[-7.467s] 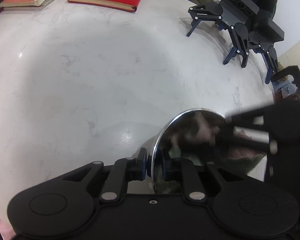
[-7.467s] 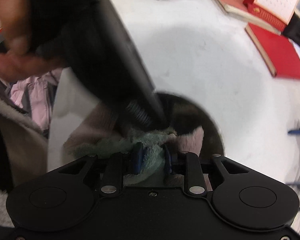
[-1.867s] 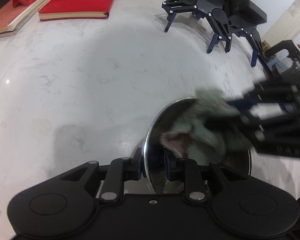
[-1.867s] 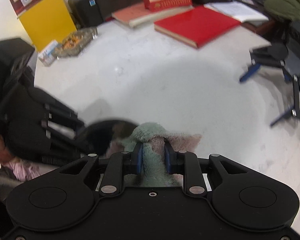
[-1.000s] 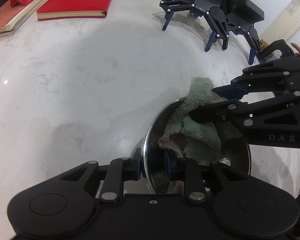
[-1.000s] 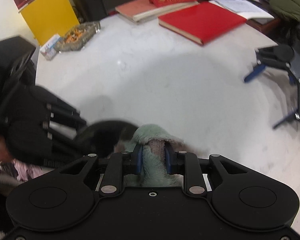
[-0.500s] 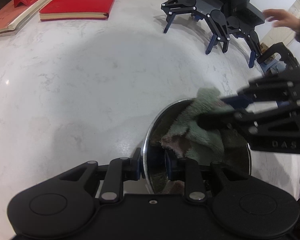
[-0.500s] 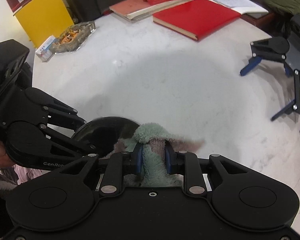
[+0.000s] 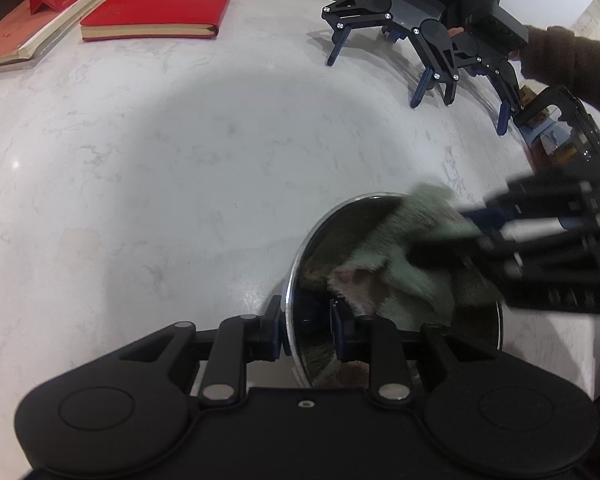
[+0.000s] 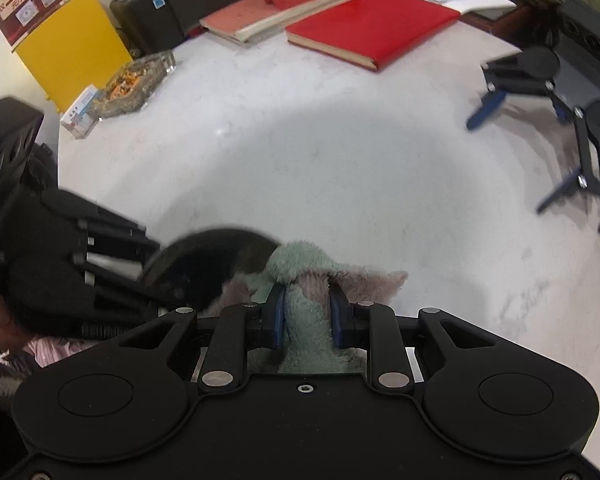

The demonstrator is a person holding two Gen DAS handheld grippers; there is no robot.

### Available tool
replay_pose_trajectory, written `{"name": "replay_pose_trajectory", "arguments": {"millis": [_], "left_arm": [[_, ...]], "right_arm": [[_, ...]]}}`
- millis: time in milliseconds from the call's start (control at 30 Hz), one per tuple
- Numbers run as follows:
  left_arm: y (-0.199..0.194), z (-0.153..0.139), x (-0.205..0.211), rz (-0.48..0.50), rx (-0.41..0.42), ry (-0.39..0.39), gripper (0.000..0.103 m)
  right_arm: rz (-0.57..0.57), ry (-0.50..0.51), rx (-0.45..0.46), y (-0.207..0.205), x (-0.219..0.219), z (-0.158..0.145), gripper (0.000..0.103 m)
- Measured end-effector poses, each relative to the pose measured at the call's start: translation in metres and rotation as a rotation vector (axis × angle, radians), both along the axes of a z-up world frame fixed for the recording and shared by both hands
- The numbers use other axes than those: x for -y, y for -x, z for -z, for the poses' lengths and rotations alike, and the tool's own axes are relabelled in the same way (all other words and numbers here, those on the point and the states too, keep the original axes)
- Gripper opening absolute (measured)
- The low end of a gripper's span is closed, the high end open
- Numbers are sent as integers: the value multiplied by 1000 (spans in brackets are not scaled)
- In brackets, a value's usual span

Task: Clean bowl

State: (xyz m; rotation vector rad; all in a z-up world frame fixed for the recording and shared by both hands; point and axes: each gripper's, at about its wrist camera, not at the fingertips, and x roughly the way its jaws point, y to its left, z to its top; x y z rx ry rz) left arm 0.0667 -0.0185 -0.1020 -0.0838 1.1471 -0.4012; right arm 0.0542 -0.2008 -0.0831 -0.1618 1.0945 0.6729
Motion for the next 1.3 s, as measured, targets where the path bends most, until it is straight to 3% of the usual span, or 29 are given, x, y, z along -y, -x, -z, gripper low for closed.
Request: {"name": "replay_pose_trajectory", "arguments": {"millis": [100, 267, 500, 700, 1033, 1300], "left_arm": [[2, 0, 1, 3, 6, -5, 23], [2, 0, 2, 7, 7, -10, 23], [4, 1, 2, 0, 8, 0, 23], [5, 1, 2, 0, 6, -1, 23], [5, 1, 3, 1, 8, 5, 24], [5, 2, 3, -12, 7, 17, 25]], "right_arm": [[10, -4, -17, 7, 5, -1, 22], [-3, -16, 37, -10, -12, -7, 22], [26, -11, -10, 6, 3, -2, 22], [20, -29, 14, -11, -9, -1, 22], [46, -25, -5, 2, 5, -1, 22], [127, -62, -29, 10, 18, 4, 22]]}}
